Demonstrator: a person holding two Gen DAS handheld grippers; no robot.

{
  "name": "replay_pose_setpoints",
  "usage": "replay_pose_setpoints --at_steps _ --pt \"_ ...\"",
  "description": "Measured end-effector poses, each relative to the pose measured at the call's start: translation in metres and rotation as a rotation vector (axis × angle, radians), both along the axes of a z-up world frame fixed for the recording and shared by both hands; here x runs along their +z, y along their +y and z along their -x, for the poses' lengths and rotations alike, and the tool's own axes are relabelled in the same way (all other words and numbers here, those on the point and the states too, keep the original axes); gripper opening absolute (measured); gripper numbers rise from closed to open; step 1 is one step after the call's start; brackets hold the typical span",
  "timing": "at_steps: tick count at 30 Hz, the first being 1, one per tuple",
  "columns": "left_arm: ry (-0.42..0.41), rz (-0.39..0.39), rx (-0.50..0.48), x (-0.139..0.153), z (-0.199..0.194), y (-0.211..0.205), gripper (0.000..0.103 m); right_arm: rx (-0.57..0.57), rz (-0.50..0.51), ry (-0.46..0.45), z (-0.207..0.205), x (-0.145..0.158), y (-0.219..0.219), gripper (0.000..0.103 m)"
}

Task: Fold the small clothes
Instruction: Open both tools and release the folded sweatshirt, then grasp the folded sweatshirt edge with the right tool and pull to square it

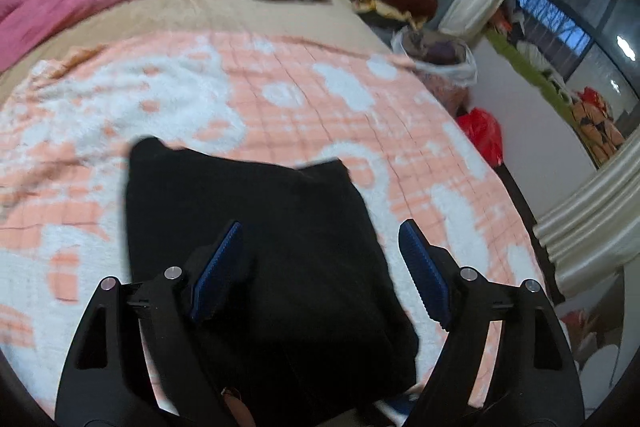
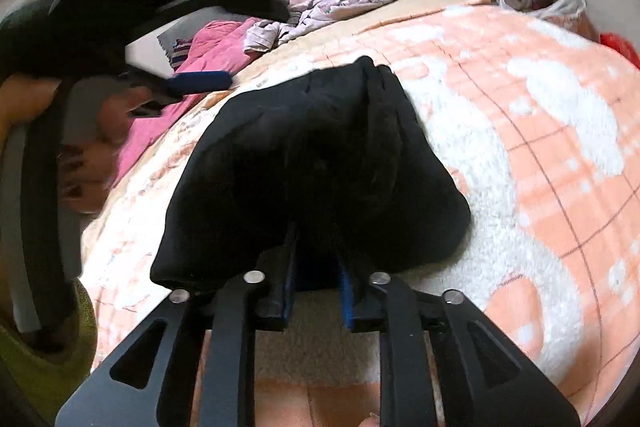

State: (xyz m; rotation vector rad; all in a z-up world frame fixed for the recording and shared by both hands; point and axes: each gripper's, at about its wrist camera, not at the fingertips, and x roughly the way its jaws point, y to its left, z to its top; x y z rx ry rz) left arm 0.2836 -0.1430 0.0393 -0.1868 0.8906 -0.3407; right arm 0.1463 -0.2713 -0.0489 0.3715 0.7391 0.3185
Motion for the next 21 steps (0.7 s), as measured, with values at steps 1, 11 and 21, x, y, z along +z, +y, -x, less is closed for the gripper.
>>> replay_pose_setpoints --at_steps 1,11,21 --pt "-0.015 -0.016 0.024 0.002 0.002 0.009 0.072 0.001 0.002 -0.002 0.001 0.002 0.0 0.022" --pt "0.024 -0.107 0.174 -0.035 0.009 0.082 0.072 0.082 -0.106 0.047 -0.024 0.028 -0.011 0.078" --pt "0.027 -0.121 0.129 -0.051 0.02 0.08 0.072 0.154 -0.131 0.247 -0.115 0.018 -0.02 0.082"
